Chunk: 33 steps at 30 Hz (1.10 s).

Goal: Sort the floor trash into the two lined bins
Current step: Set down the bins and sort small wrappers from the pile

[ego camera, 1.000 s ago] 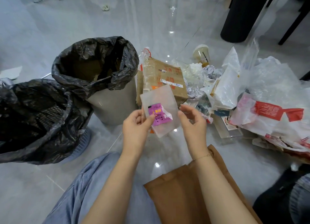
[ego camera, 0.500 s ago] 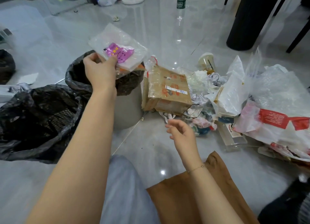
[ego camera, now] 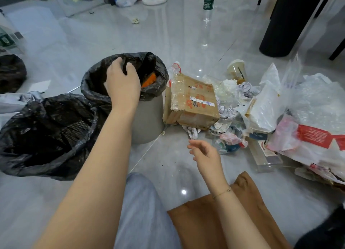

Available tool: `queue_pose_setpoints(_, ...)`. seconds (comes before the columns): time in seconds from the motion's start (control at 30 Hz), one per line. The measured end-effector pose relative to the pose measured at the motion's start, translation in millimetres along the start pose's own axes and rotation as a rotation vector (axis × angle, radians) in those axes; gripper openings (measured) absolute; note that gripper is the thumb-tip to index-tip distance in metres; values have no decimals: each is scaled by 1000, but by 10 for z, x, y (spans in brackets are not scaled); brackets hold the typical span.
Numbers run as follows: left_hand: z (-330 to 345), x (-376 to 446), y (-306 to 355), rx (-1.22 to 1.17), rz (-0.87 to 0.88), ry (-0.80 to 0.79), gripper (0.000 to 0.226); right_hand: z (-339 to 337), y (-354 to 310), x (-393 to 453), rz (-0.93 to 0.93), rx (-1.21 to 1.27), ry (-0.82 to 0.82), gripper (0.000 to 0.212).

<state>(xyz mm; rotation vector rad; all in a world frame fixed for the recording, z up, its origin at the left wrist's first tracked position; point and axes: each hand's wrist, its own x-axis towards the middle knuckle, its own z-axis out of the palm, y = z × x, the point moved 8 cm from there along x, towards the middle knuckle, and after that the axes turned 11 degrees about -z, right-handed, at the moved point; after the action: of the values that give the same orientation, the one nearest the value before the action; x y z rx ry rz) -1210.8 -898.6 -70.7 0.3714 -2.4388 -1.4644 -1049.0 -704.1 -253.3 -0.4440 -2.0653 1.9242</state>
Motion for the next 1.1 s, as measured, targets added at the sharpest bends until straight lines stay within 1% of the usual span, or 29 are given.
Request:
queue_pose_setpoints(0.07, -22, -178, 12, -147, 66, -7, 40, -70, 14, 23, 4, -6, 16, 23)
queue_pose_setpoints(0.1, 11, -305, -31, -252, 75, -37, 37, -120, 27, 36, 0, -14, 27, 24)
queue_pose_setpoints(0.17, 177, -636, -171, -436, 58, -149, 32, -262, 52, 63, -10, -42, 64, 24)
queue_pose_setpoints(0.2, 300, -805, -283, -478, 33, -219, 33, -340, 68, 80, -15, -71, 79, 24)
queue_pose_setpoints(0.27, 626, -1128, -599, -483, -75, -381, 32, -534, 159, 137, -16, -174, 114, 23)
queue_pose_setpoints(0.37, 1085, -1511, -1162, -446, -362, -599, 27, -889, 312, 222, -16, -340, 213, 29)
queue_pose_setpoints(0.4, 1196, -1589, -1296, -404, -423, -649, 26, -1002, 357, 239, -21, -400, 249, 33)
queue_pose_setpoints(0.43, 1278, -1631, -1380, -346, -444, -691, 25, -1097, 399, 251, -16, -460, 279, 37)
queue_pose_setpoints(0.5, 1379, -1674, -1451, -270, -432, -764, 25, -1252, 445, 260, 16, -549, 343, 46)
queue_pose_setpoints(0.57, 1397, -1683, -1512, -260, -450, -789, 24, -1354, 424, 304, 11, -675, 381, 55)
queue_pose_setpoints(0.6, 1396, -1677, -1572, -263, -487, -779, 24, -1376, 404, 355, 7, -781, 361, 57)
queue_pose_setpoints(0.63, 1403, -1666, -1652, -263, -535, -759, 23, -1379, 407, 422, 8, -904, 313, 54)
queue_pose_setpoints(0.7, 1431, -1657, -1810, -279, -651, -706, 22, -1356, 449, 547, 16, -1106, 195, 35)
queue_pose_setpoints(0.73, 1459, -1659, -1884, -314, -719, -684, 22, -1347, 474, 582, 20, -1155, 161, 25)
queue_pose_setpoints(0.8, 1514, -1685, -1986, -421, -854, -659, 20, -1347, 520, 598, 9, -1168, 148, 18)
queue_pose_setpoints(0.87, 1539, -1702, -2049, -474, -926, -655, 18, -1340, 518, 565, -53, -1108, 164, 16)
queue_pose_setpoints(0.93, 1548, -1700, -2063, -459, -927, -670, 16, -1321, 445, 506, -150, -991, 191, 12)
queue_pose_setpoints(1.0, 1564, -1722, -2024, -443, -916, -711, 17, -1259, 334, 447, -245, -829, 183, 5)
queue_pose_setpoints(1.1, 1604, -1830, -1950, -448, -921, -809, 24, -1049, 187, 360, -299, -591, 59, 10)
